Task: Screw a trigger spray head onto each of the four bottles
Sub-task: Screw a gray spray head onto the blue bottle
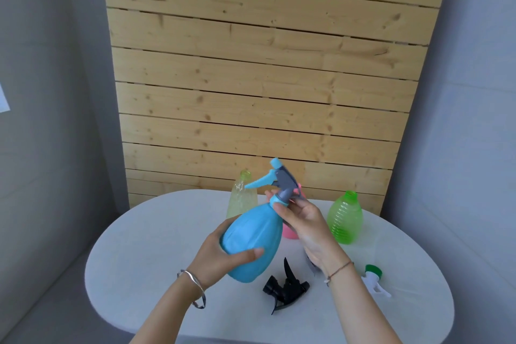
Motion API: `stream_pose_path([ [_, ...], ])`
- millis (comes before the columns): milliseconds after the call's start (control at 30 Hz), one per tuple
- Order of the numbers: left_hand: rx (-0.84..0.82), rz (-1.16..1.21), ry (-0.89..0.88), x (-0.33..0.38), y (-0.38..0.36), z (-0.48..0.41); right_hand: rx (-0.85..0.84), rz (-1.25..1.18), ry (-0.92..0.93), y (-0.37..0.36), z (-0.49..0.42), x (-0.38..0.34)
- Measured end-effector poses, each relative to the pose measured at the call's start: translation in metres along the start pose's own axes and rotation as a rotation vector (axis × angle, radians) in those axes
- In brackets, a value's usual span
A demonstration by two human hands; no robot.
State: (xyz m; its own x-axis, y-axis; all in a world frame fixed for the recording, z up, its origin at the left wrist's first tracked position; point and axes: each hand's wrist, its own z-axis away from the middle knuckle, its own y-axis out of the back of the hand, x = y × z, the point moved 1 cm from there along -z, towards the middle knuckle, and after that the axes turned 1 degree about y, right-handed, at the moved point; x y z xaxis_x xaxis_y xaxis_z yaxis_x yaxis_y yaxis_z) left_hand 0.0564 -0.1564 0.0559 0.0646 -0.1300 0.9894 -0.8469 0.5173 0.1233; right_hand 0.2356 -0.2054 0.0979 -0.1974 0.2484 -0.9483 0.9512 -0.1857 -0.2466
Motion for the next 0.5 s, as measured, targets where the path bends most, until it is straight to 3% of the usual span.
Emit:
stream_pose_path([
  [133,-0.032,0.306,0.163,0.004,-0.0025,0.0014,-0.007,-0.124,0.022,0.0061,-0.0014,-0.0029],
  [333,-0.055,0.423,0.284,0.0038,-0.0039,-0.0023,0.173,0.067,0.087,0.0043,0.0008,0.0021],
  [500,0.009,0.49,0.276,0.0038,0.0,-0.0067,0.006,-0.042,0.029,0.0063,0.0007,0.0009],
])
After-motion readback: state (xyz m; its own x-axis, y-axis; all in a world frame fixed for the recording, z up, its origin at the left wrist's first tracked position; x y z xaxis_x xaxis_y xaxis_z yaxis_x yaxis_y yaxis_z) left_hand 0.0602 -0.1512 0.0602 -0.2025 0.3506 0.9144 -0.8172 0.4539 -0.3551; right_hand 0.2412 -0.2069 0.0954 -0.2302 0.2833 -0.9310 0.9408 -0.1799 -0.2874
